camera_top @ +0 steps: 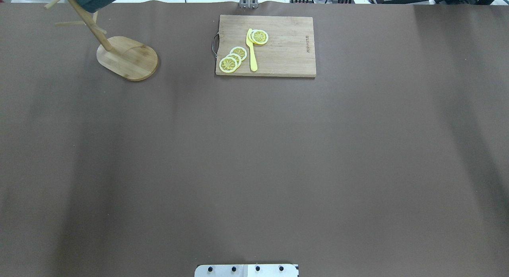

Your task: Hang cup on storage rack

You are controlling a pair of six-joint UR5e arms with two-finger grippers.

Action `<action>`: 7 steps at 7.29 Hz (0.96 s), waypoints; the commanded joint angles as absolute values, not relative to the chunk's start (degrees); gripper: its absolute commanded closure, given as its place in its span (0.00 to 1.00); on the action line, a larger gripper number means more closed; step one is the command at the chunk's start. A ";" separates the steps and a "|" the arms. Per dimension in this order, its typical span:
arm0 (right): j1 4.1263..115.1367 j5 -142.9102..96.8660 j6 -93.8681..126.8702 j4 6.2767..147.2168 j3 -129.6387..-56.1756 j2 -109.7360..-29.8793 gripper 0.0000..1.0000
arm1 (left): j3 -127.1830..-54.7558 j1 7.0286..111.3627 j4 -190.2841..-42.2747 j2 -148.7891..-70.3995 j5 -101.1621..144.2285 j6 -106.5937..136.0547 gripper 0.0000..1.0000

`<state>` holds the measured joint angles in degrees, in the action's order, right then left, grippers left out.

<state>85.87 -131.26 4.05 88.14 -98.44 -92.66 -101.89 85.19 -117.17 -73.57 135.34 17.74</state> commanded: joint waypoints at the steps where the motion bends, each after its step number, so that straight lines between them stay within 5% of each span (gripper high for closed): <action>1: 85.87 -131.31 -0.61 87.98 -97.65 -93.51 0.00 | -102.57 84.99 -116.98 -71.46 135.44 17.05 0.02; 7: 85.43 -131.75 -0.62 87.98 -95.19 -93.96 0.00 | -101.44 85.35 -107.94 -71.71 135.44 9.49 0.02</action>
<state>85.72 -131.50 -0.61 87.93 -95.45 -93.86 -102.59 85.50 -109.33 -70.77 135.47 9.81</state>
